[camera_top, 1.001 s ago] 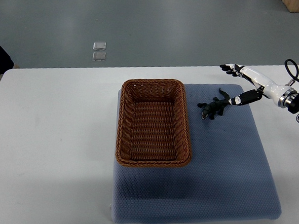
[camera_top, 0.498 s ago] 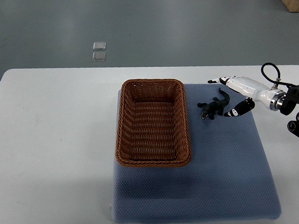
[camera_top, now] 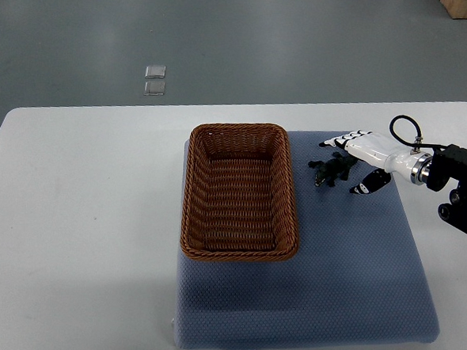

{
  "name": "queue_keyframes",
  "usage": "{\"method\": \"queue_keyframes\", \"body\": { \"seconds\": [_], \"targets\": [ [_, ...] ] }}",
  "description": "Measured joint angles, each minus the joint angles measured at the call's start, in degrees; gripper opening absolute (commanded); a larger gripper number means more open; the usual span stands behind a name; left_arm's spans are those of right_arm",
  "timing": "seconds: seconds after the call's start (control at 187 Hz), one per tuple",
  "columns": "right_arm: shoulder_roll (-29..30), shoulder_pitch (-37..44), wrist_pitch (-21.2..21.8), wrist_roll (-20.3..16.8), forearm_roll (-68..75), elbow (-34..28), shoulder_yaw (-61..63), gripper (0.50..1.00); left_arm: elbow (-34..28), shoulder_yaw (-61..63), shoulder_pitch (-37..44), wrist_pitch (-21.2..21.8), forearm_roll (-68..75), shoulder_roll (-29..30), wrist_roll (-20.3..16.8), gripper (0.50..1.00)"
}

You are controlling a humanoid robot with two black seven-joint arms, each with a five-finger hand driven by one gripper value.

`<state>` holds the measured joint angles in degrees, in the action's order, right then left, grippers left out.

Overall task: Place crocodile in brown basket with right hand
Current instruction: 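Reach the right hand forward and down toward the green crocodile, then close the right hand fingers around the crocodile and lift it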

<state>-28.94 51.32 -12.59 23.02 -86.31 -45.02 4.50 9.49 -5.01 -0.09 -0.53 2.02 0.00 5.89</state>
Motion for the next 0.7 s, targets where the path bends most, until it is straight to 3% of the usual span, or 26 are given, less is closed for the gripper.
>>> {"method": "queue_keyframes", "body": {
  "seconds": [0.701],
  "targets": [
    [2.8, 2.5, -3.0, -2.3, -2.4, 2.8, -4.9, 0.893, 0.0, 0.0, 0.0, 0.0, 0.0, 0.0, 0.0, 1.0]
  ]
}}
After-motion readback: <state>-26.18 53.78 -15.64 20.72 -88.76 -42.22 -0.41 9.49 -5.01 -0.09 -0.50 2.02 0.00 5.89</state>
